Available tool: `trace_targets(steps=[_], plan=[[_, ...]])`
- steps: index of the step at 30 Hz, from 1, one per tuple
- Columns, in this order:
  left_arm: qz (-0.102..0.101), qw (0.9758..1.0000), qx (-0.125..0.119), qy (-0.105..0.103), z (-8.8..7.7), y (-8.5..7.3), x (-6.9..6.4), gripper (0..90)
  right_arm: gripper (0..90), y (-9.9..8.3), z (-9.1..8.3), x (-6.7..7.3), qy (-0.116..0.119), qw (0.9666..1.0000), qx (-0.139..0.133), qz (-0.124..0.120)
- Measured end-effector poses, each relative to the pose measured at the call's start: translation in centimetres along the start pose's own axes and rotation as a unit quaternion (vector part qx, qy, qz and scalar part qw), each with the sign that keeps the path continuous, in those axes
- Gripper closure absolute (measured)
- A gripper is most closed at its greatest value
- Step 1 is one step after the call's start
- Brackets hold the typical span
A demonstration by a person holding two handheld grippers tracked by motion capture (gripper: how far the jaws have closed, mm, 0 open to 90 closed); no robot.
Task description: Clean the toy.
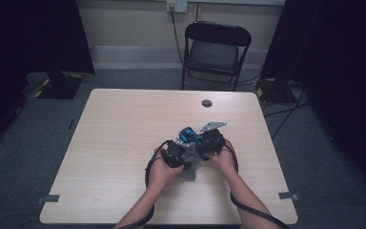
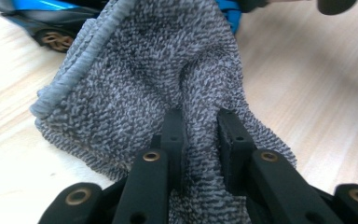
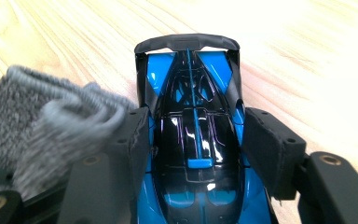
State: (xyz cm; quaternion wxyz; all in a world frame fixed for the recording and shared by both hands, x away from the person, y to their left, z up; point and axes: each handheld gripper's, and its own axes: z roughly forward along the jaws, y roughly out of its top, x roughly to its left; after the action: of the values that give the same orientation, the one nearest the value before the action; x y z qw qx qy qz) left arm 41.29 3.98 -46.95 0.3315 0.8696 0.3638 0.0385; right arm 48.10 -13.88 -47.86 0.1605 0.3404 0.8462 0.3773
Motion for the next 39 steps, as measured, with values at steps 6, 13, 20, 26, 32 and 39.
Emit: trace_targets(steps=[6, 13, 20, 26, 32, 39], plan=[[0.009, 0.9998, 0.0, -0.015, 0.2, -0.1, -1.0, 75.0, 41.7, 0.0, 0.0, 0.0, 0.0, 1.0, 0.0, 0.0], [0.021, 0.9994, 0.006, -0.028, 0.4, -0.2, -2.2, 75.0, 41.7, 0.1, 0.0, 0.1, -0.001, 1.0, 0.002, 0.0], [0.033, 0.9987, 0.004, -0.039, 0.7, -0.1, -3.2, 75.0, 41.7, 0.1, 0.0, 0.1, -0.001, 1.0, 0.003, -0.001], [0.039, 0.9978, 0.006, -0.053, 0.9, -0.1, -4.0, 75.0, 41.7, 0.1, 0.0, 0.1, -0.002, 1.0, 0.002, -0.002], [0.058, 0.9963, 0.016, -0.062, 0.7, 0.0, -4.8, 74.9, 41.7, 0.1, 0.0, 0.1, -0.002, 1.0, 0.003, -0.002], [0.07, 0.9943, 0.014, -0.079, -0.3, -0.1, -5.5, 74.7, 41.7, 0.1, 0.0, 0.1, -0.002, 1.0, 0.003, -0.003]])
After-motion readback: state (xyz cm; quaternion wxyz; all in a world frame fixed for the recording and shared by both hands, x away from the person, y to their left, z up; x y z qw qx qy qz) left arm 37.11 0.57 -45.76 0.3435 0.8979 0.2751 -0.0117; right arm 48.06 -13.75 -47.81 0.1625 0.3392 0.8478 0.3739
